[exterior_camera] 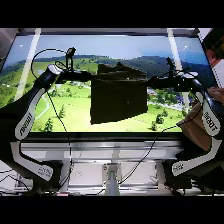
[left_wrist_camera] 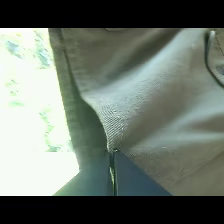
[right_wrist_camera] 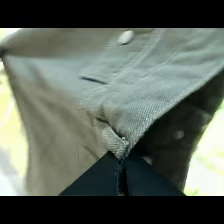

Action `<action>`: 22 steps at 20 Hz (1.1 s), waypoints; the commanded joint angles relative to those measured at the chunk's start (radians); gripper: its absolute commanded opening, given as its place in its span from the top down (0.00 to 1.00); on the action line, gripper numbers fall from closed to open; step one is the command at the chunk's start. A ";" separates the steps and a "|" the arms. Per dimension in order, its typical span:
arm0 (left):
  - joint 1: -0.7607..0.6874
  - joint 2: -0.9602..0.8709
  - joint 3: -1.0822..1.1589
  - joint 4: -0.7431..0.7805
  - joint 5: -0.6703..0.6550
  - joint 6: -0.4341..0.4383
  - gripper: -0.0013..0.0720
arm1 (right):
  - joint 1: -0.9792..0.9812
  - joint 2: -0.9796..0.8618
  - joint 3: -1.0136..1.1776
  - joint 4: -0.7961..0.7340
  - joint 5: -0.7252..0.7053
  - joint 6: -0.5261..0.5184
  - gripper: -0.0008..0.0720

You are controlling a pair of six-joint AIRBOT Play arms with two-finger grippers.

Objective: Fold the clothes and pants, and hang the long-sleeved shirts on hangers.

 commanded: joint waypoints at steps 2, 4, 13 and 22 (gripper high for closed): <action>-0.005 -0.013 0.001 0.043 0.093 -0.005 0.95 | 0.073 0.000 0.001 -0.111 -0.195 0.009 0.95; -0.021 -0.033 0.001 0.042 0.113 -0.005 0.95 | 0.100 0.000 0.001 -0.194 -0.258 0.071 0.95; -0.053 -0.102 0.001 0.045 0.175 -0.004 0.95 | 0.120 -0.022 -0.001 -0.298 -0.362 0.179 0.95; -0.053 -0.093 0.001 0.045 0.170 -0.004 0.09 | 0.157 -0.063 0.019 -0.306 -0.327 0.189 0.37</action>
